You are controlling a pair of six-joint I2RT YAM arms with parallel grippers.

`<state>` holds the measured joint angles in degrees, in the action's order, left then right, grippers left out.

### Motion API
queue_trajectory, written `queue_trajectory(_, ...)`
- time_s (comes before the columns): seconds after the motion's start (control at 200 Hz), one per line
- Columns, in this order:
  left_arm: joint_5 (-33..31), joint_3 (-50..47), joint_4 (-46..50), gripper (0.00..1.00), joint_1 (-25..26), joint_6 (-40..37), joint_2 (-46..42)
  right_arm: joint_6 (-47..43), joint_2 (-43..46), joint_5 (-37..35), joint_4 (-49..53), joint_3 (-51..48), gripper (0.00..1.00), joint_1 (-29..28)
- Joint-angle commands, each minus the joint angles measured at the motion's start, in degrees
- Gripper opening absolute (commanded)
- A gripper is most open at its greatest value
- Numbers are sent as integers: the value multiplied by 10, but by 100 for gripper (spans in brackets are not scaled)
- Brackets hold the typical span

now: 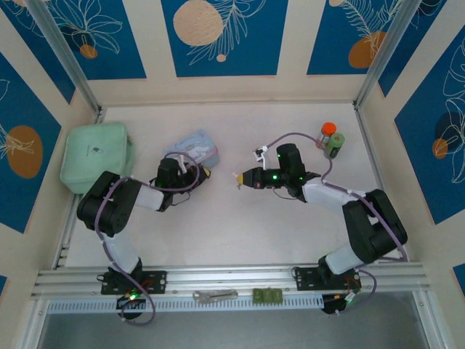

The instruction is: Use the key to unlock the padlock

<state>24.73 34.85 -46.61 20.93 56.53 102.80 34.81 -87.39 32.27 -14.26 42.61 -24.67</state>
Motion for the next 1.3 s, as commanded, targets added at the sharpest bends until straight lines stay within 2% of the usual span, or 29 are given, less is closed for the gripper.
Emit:
queue_trajectory(0.0,88,-1,-101,0,1,59,-16,4,-43,85,-48,3,0,4)
queue_trajectory(0.15,120,-2,-140,0,1,82,-10,24,-110,133,-98,14,0,5)
queue_trajectory(0.32,127,-7,-162,0,1,95,-4,53,-148,151,-149,20,0,9)
queue_trajectory(0.645,158,0,-339,0,6,197,81,67,-185,162,-159,58,0,15)
queue_trajectory(0.94,153,-11,-336,0,12,190,79,48,-188,144,-126,74,0,33)
queue_trajectory(1.295,153,-8,-325,0,21,185,80,48,-204,128,-118,95,0,23)
